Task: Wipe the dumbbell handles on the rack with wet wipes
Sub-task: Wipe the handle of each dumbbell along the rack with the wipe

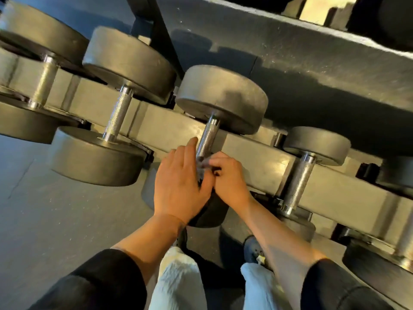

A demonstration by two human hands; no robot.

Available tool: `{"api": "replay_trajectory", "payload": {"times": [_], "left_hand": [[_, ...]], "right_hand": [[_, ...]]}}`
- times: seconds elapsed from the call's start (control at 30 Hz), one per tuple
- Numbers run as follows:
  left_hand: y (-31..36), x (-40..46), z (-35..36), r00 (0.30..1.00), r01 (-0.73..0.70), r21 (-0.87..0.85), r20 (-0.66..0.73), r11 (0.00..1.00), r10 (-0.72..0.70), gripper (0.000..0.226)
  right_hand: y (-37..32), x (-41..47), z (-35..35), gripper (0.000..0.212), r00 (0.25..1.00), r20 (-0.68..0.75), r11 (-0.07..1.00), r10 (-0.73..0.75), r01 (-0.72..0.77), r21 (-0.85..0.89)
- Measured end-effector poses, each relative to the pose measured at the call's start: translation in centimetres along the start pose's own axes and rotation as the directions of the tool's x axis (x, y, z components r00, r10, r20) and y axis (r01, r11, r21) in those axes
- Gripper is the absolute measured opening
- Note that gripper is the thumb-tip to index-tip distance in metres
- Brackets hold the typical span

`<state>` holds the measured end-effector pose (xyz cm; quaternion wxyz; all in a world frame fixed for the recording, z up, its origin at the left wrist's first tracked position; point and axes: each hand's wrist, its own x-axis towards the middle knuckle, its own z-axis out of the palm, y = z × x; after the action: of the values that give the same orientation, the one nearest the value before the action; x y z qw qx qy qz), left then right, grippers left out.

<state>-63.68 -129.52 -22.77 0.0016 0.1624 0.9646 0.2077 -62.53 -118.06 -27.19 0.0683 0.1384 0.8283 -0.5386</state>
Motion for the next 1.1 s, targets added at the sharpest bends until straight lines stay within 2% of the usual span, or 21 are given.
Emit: {"api": "replay_trajectory", "payload": {"times": [0.1, 0.2, 0.3, 0.4, 0.5, 0.57, 0.67, 0.77, 0.87, 1.0, 1.07, 1.1], "left_hand": [[-0.5, -0.1, 0.2, 0.999, -0.031, -0.083, -0.023, 0.996, 0.029, 0.056], [-1.0, -0.3, 0.2, 0.996, -0.044, -0.228, -0.082, 0.973, 0.026, 0.055], [-2.2, -0.1, -0.5, 0.996, 0.008, -0.397, -0.078, 0.918, -0.043, 0.059], [-5.3, 0.7, -1.1, 0.996, -0.071, -0.331, -0.075, 0.941, 0.049, 0.057], [-8.5, 1.3, -0.8, 0.986, -0.166, -0.234, -0.018, 0.958, 0.166, 0.053], [-9.4, 1.1, -0.4, 0.984, -0.163, -0.279, 0.018, 0.946, 0.175, 0.054], [-9.7, 0.5, 0.1, 0.987, -0.129, -0.399, 0.038, 0.908, 0.157, 0.054], [-10.3, 0.6, 0.4, 0.989, -0.103, -0.408, 0.058, 0.907, 0.139, 0.058], [-10.3, 0.7, 0.5, 0.991, -0.082, -0.426, 0.065, 0.901, 0.121, 0.062], [-10.2, 0.7, 0.4, 0.993, -0.050, -0.489, 0.066, 0.871, 0.094, 0.064], [-10.2, 0.8, 0.5, 0.992, -0.045, -0.507, 0.077, 0.861, 0.097, 0.064], [-10.2, 0.8, 0.6, 0.992, -0.050, -0.509, 0.077, 0.859, 0.103, 0.063]], "right_hand": [[-0.3, -0.2, 0.0, 0.019, 1.000, 0.001, 1.000, -0.009, 0.009, 0.024], [-0.1, -0.3, 0.0, 0.019, 0.994, -0.033, 0.995, -0.101, 0.101, 0.008], [-0.2, -0.1, 0.0, 0.018, 0.960, -0.212, 0.981, -0.183, 0.191, 0.017], [-1.1, 1.1, 0.3, 0.022, 0.918, -0.357, 0.985, -0.170, 0.163, -0.052], [-1.9, 2.7, 0.7, 0.028, 0.862, -0.395, 0.929, -0.318, 0.200, -0.313], [-1.9, 3.5, 1.0, 0.029, 0.856, -0.361, 0.883, -0.370, 0.203, -0.423], [-2.2, 3.3, 1.0, 0.026, 0.902, -0.285, 0.870, -0.325, 0.167, -0.464], [-3.0, 1.8, 0.6, 0.030, 0.956, -0.136, 0.843, -0.262, 0.158, -0.514], [-3.9, 0.6, 0.6, 0.032, 0.996, 0.022, 0.877, -0.090, 0.090, -0.471], [-5.2, 0.9, 0.4, 0.032, 0.969, 0.199, 0.910, 0.143, -0.050, -0.412], [-6.1, 1.4, 0.8, 0.029, 0.975, 0.178, 0.905, 0.135, -0.048, -0.423], [-6.5, 1.7, 1.2, 0.028, 0.991, 0.112, 0.893, 0.072, -0.014, -0.450]]}}
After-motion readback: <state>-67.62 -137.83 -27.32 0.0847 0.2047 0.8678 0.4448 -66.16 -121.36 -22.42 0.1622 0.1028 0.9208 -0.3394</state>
